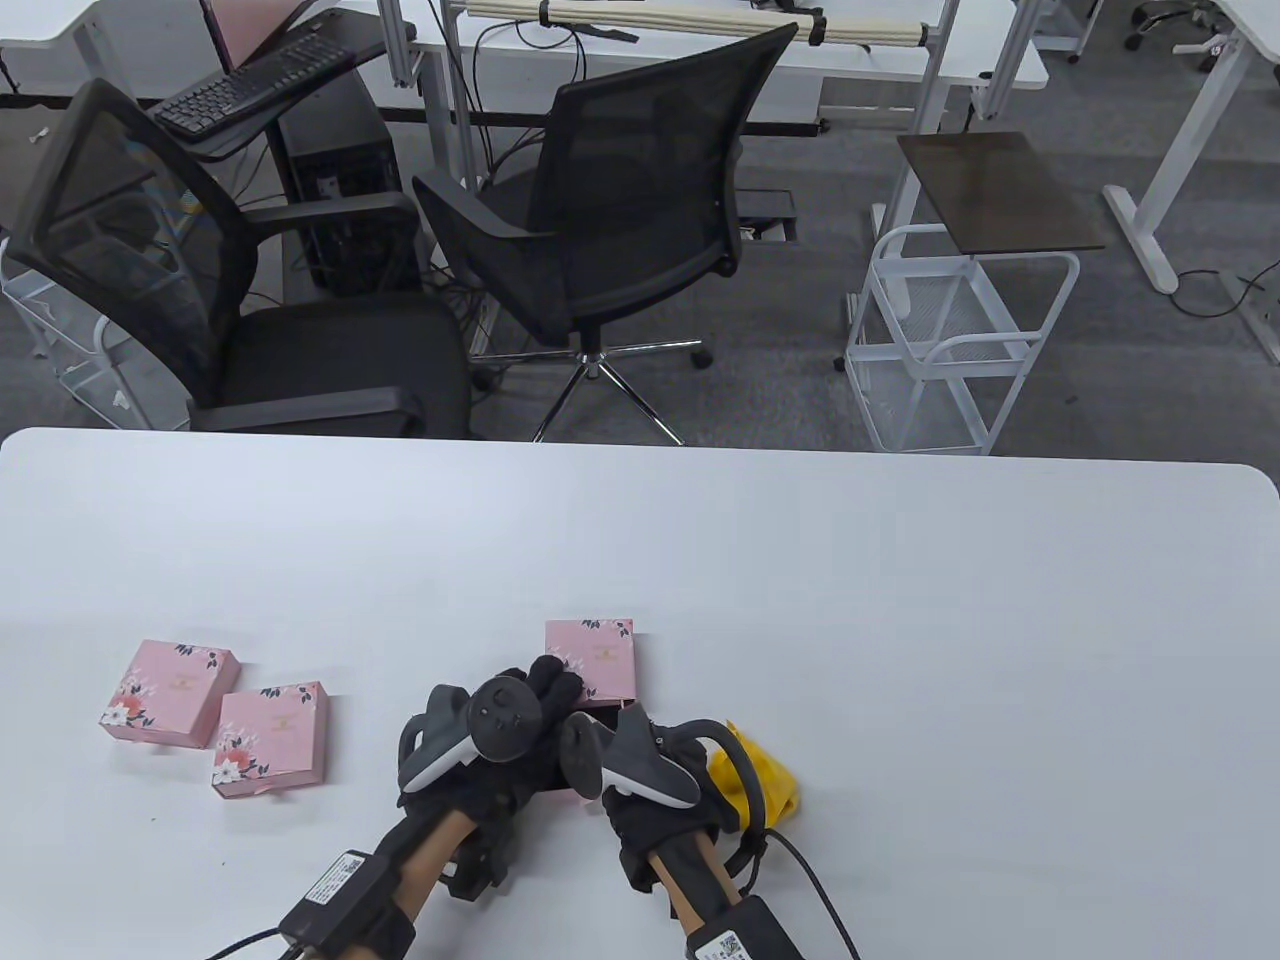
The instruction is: Dust necklace
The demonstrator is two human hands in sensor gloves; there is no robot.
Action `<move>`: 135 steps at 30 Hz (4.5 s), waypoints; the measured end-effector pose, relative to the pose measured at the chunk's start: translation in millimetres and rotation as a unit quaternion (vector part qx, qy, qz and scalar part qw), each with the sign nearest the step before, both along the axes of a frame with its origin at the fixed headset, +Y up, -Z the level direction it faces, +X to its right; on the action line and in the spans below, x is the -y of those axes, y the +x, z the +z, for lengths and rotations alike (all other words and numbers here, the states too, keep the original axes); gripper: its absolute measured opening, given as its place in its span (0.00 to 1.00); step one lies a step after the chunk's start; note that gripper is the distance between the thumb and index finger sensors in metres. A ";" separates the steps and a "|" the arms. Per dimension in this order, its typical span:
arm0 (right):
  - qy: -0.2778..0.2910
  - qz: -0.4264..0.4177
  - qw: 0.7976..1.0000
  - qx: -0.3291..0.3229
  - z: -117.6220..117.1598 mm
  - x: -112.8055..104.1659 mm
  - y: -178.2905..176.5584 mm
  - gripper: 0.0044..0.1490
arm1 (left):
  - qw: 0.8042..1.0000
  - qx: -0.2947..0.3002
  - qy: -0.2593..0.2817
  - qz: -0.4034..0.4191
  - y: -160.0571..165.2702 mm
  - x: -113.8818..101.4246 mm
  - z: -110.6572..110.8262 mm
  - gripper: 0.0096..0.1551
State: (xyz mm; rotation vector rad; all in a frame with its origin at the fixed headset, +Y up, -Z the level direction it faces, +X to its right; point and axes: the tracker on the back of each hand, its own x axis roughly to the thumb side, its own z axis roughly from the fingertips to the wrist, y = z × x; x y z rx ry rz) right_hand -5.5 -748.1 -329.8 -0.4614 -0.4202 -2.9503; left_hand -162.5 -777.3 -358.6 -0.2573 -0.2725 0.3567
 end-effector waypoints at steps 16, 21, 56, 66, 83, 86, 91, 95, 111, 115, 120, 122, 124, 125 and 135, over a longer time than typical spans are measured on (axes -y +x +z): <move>0.019 -0.040 0.999 0.021 -2.2 -2.5 14.2 0.25 | 1.000 -0.005 -0.013 0.011 -3.5 -1.3 -0.6 0.30; 0.065 -0.036 0.997 0.019 -0.5 5.2 8.1 0.25 | 1.000 -0.006 -0.012 0.012 -3.3 -0.9 -0.8 0.30; 0.131 -0.090 0.977 0.142 -51.2 10.5 4.3 0.29 | 0.999 0.001 -0.032 0.032 -4.1 -1.9 -0.7 0.31; 0.053 -0.147 0.975 0.160 -61.5 -4.0 -15.2 0.52 | 0.990 -0.055 0.033 0.122 -46.4 -47.2 32.2 0.33; 0.033 -0.129 0.970 0.202 -76.8 1.3 -12.4 0.65 | 0.971 -0.085 0.098 0.201 -75.6 -55.8 62.7 0.34; 0.042 -0.133 0.967 0.212 -81.3 -18.4 27.7 0.65 | 0.971 -0.086 0.097 0.201 -76.3 -54.9 62.8 0.34; 0.063 -0.134 0.951 0.273 -83.4 -33.1 115.4 0.65 | 0.976 -0.072 0.081 0.187 -72.7 -53.1 62.3 0.35; 0.043 -0.138 0.933 0.329 -79.7 -18.6 176.3 0.65 | 0.980 -0.069 0.069 0.174 -70.6 -49.1 61.2 0.35; 0.028 -0.125 0.939 0.320 -66.1 -20.2 211.7 0.65 | 0.976 -0.157 0.099 0.117 -96.2 -61.3 58.2 0.44; 0.104 -0.148 0.951 0.252 -46.5 -53.7 177.3 0.58 | 0.958 -0.251 0.117 0.073 -132.6 -64.5 57.0 0.49; 0.146 -0.231 0.946 0.176 -14.6 -74.0 134.0 0.53 | 0.940 -0.333 0.076 0.019 -167.8 -55.6 54.9 0.53; 0.156 -0.265 0.939 0.154 -0.5 -75.3 120.3 0.52 | 0.934 -0.355 0.018 -0.013 -177.4 -48.8 53.3 0.56; 0.162 -0.281 0.936 0.137 11.2 -73.1 110.1 0.51 | 0.928 -0.370 -0.025 -0.037 -181.9 -42.4 51.9 0.59; 0.163 -0.285 0.936 0.126 17.4 -71.0 104.8 0.50 | 0.926 -0.372 -0.047 -0.049 -183.1 -38.3 50.7 0.60; 0.179 -0.270 0.941 0.095 34.2 -54.8 88.1 0.48 | 0.915 -0.371 -0.125 -0.099 -180.5 -14.3 41.2 0.60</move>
